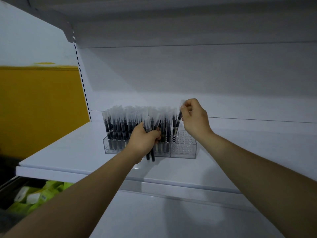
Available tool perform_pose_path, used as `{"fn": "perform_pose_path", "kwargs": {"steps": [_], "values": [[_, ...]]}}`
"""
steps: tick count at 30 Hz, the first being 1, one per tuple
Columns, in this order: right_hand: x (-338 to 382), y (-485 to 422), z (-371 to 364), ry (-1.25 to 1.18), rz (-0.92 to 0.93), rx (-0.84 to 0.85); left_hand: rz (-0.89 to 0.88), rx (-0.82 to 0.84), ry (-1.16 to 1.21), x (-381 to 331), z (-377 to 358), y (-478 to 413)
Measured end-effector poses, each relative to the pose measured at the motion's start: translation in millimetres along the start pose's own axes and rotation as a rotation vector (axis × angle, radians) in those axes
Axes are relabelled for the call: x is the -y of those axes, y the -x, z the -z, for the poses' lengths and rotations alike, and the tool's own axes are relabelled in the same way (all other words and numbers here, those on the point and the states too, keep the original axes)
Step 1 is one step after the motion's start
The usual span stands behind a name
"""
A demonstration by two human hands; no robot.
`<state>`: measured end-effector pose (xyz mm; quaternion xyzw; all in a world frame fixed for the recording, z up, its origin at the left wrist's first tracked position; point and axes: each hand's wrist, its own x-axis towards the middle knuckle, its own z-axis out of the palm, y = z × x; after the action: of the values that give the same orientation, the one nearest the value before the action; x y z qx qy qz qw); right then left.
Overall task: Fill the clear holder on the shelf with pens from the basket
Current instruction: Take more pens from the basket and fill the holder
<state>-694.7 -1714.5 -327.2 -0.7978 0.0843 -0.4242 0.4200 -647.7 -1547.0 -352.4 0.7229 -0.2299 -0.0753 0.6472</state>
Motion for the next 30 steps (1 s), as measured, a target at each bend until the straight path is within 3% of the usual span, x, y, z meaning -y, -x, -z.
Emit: {"fn": "perform_pose_path", "kwargs": {"steps": [7,17,20,23,25,30], "values": [[-14,4,-12,0.110,0.000,0.123,-0.040,-0.004,-0.050,2,3,-2],[-19,1,-19,0.255,-0.117,0.130,-0.024,-0.029,-0.040,5,6,-3],[-6,9,-13,0.148,0.023,0.002,-0.013,-0.040,-0.036,3,5,-3],[13,19,-11,0.084,0.100,0.120,-0.033,-0.020,-0.033,-2,0,-2],[20,23,-12,0.074,0.092,0.194,-0.047,-0.009,-0.039,-5,-4,-2],[24,22,-9,-0.028,-0.014,0.198,-0.054,-0.016,-0.061,-9,-7,0]]}}
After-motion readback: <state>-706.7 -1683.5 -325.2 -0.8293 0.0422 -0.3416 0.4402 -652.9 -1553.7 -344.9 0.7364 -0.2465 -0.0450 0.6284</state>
